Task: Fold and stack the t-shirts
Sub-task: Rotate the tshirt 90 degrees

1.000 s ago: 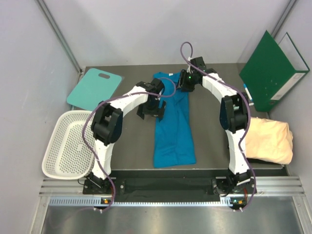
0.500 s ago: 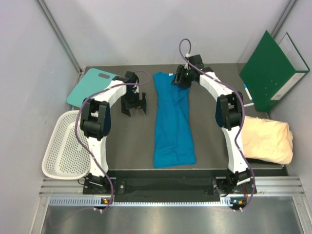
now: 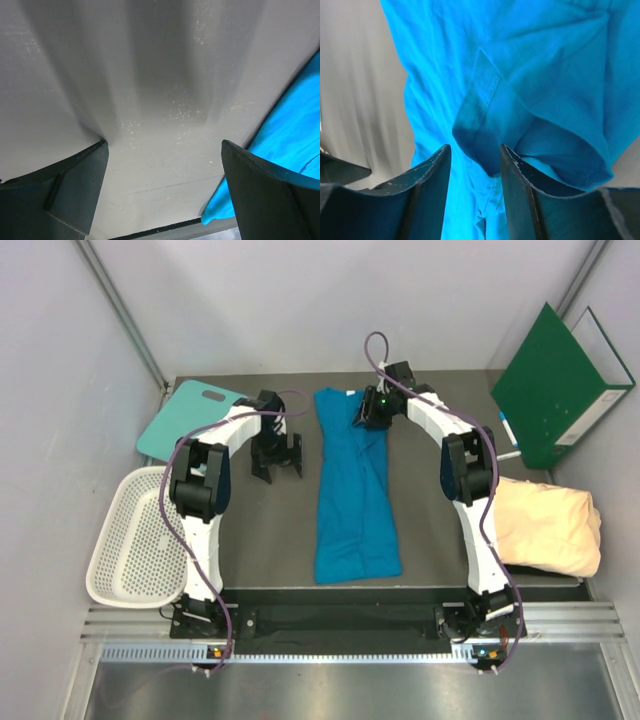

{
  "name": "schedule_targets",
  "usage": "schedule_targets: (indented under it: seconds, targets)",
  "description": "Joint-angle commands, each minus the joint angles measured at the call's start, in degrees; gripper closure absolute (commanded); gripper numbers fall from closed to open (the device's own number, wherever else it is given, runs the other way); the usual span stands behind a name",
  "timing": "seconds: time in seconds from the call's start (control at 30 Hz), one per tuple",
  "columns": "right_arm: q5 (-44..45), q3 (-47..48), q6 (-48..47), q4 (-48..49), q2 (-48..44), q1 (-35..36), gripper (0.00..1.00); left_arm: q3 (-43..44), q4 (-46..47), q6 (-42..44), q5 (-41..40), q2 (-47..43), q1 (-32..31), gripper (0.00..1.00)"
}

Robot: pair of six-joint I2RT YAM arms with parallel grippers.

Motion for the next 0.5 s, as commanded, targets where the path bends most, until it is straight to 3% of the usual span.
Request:
schedule_targets:
  seconds: [0.0,0.07,0.17,0.3,0.47]
  targets:
    - [-1.95,-2.27,-1.16,-0.04,-1.80,0.48,0.56,2.07,0.53,0.83,1.11,0.67,0.48,0.01]
    - [-2.03,-3.42,-1.51,-0.13,-1.80,0.74,0.57,1.98,0.44,1.18,1.11,0.58,0.66,0.01]
    - [-2.39,-3.95,-1.60,-0.13,-1.98,1.01,0.65,1.89,0.44,1.36,1.02,0.49,1.01,0.01]
    - [-1.69,-3.86,-2.13,-0.65,-2.59,1.53,0.96,1.54,0.62,1.45,1.11,0.58,1.36,0.01]
    - [-0.28,-6.67,-2.30,0.40,-7.67,1.62,1.00,1.46,0.97,1.18,1.63,0.84,1.45,0.01]
